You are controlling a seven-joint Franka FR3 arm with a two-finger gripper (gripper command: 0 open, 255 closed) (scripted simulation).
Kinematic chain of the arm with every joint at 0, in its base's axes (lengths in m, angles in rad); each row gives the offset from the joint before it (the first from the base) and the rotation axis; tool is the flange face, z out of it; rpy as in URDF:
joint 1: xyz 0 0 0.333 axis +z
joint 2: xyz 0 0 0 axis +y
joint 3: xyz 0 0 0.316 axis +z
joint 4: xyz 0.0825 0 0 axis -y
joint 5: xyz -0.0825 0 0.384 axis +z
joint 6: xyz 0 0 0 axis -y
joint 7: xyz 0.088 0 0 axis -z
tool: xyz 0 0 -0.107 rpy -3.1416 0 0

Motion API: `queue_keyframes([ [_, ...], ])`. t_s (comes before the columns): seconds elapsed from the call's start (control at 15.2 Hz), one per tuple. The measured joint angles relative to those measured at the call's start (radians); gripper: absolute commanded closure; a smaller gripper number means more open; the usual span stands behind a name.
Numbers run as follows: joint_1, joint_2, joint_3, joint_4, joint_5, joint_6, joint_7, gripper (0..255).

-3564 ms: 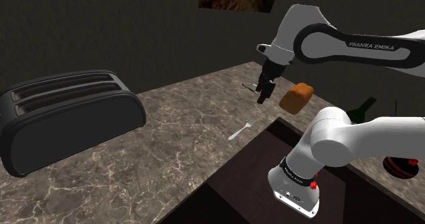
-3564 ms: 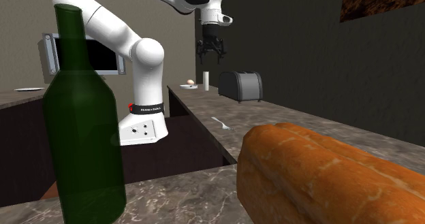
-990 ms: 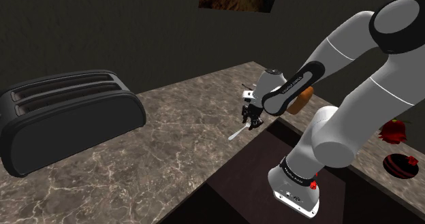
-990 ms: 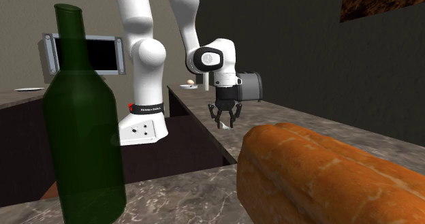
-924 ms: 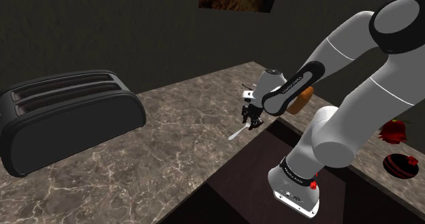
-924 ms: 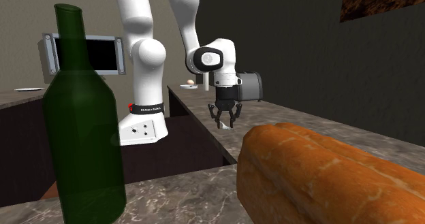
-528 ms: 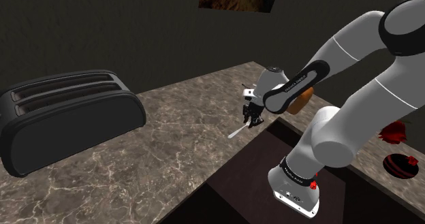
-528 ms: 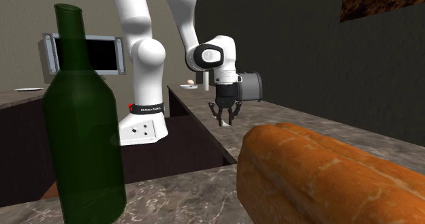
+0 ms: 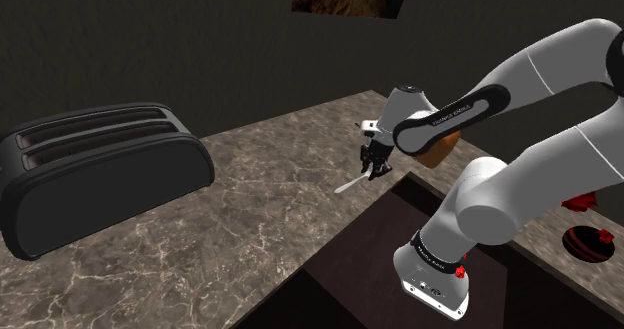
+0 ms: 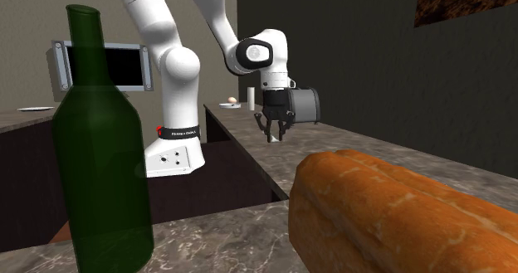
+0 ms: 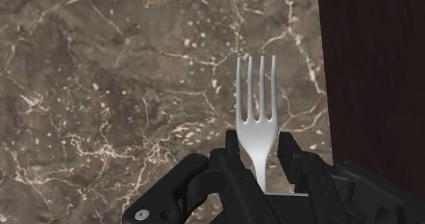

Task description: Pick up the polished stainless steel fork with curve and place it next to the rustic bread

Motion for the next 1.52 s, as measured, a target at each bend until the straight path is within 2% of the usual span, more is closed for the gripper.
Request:
queue_keyframes([
  [0.53, -0.021, -0.17, 0.053, 0.027, 0.025, -0.196, -0.01, 255],
  [1.52, -0.017, -0.368, 0.147, 0.13, 0.105, -0.494, -0.031, 255],
])
